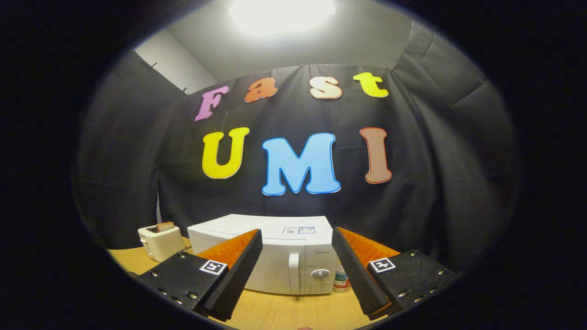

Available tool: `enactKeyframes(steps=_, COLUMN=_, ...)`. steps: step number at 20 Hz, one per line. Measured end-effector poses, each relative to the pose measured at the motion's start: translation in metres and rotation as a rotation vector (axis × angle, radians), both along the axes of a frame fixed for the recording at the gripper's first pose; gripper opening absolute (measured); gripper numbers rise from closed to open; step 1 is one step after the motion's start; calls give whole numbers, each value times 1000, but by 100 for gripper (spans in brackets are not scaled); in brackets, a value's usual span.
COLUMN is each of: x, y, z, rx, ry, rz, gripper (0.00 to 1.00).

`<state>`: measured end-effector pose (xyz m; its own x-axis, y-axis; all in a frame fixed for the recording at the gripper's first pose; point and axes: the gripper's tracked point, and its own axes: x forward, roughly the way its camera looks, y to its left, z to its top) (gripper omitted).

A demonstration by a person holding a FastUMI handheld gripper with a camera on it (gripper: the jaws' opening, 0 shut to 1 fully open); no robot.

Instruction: Open the microwave, put the food inside, and close the microwave door.

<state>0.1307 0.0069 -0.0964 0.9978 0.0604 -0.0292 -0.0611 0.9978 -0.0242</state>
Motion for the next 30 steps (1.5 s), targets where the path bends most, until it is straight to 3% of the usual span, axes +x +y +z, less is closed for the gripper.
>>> enactKeyframes(steps=7, x=65, y=1, z=-96, rx=-34, ry=132, rz=0, gripper=98)
enactKeyframes(steps=13, x=86, y=5, z=-151, rx=-19, ry=242, rz=-1, gripper=98)
enactKeyframes(steps=15, x=90, y=5, z=-162, rx=-19, ry=264, rz=-2, gripper=94)
enactKeyframes(steps=17, x=95, y=3, z=-172, rx=-9, ry=290, rz=-18, gripper=81)
enactKeyframes(steps=18, x=97, y=4, z=-176, rx=-3, ry=301, rz=-21, gripper=63)
enactKeyframes(steps=21, x=101, y=12, z=-182, rx=16, ry=330, rz=-18, gripper=54)
enactKeyframes(steps=22, x=103, y=11, z=-181, rx=5, ry=332, rz=-24, gripper=32)
enactKeyframes(steps=24, x=99, y=8, z=-182, rx=-15, ry=338, rz=-28, gripper=30)
enactKeyframes(steps=26, x=101, y=8, z=-182, rx=-11, ry=344, rz=-26, gripper=20)
enactKeyframes(steps=27, x=101, y=8, z=-181, rx=-10, ry=345, rz=-30, gripper=9)
enactKeyframes(steps=30, x=99, y=10, z=-182, rx=-1, ry=365, rz=-36, gripper=9)
